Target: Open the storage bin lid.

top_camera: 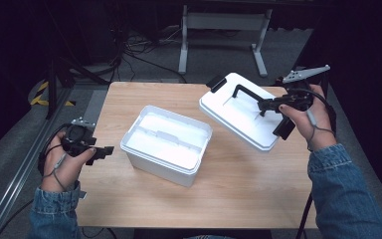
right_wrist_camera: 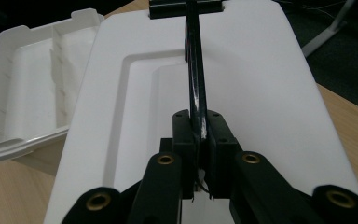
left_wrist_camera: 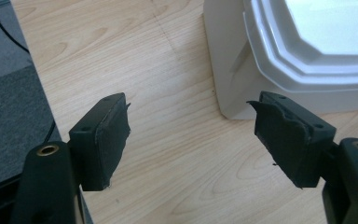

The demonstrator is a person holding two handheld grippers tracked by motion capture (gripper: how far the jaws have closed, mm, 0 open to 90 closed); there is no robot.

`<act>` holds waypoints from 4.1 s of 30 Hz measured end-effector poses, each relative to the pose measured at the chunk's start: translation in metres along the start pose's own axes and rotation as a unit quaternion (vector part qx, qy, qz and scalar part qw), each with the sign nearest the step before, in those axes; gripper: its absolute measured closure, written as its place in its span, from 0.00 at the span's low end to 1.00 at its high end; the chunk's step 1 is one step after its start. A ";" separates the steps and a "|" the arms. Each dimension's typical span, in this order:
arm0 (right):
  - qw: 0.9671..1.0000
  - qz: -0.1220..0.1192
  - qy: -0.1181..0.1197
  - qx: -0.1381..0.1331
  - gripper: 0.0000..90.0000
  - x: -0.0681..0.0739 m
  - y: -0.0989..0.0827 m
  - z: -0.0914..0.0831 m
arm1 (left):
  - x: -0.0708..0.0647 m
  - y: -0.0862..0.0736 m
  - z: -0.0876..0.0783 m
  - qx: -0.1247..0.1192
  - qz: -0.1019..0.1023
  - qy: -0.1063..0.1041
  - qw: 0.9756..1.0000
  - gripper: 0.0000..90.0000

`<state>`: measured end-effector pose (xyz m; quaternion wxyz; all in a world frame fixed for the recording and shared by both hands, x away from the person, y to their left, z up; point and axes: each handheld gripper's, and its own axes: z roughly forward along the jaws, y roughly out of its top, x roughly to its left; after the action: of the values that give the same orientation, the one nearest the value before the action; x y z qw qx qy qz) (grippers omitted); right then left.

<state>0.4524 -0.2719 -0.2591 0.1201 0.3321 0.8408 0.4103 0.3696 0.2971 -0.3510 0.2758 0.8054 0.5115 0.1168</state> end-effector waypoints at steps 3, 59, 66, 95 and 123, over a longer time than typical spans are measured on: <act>1.000 0.008 -0.009 0.004 0.95 -0.012 -0.008 -0.003 | 0.002 -0.005 -0.004 -0.004 -0.004 0.004 1.000 0.30; 0.995 0.072 -0.005 0.066 0.95 -0.068 -0.128 0.092 | 0.006 -0.015 0.003 0.019 -0.013 0.002 1.000 0.28; 0.993 0.081 0.005 0.081 0.94 -0.070 -0.133 0.096 | 0.006 -0.014 0.003 0.021 -0.009 0.000 1.000 0.28; 0.995 0.092 -0.035 0.010 0.55 -0.063 -0.127 0.066 | 0.004 -0.008 0.007 0.022 -0.002 -0.003 1.000 0.28; 0.998 0.031 0.044 -0.035 0.53 0.046 -0.120 0.032 | 0.000 0.008 0.017 0.022 0.008 -0.008 1.000 0.26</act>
<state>0.3773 -0.2754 -0.3686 0.0816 0.3356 0.8197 0.4570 0.3837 0.2890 -0.3601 0.2609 0.8161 0.5057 0.1015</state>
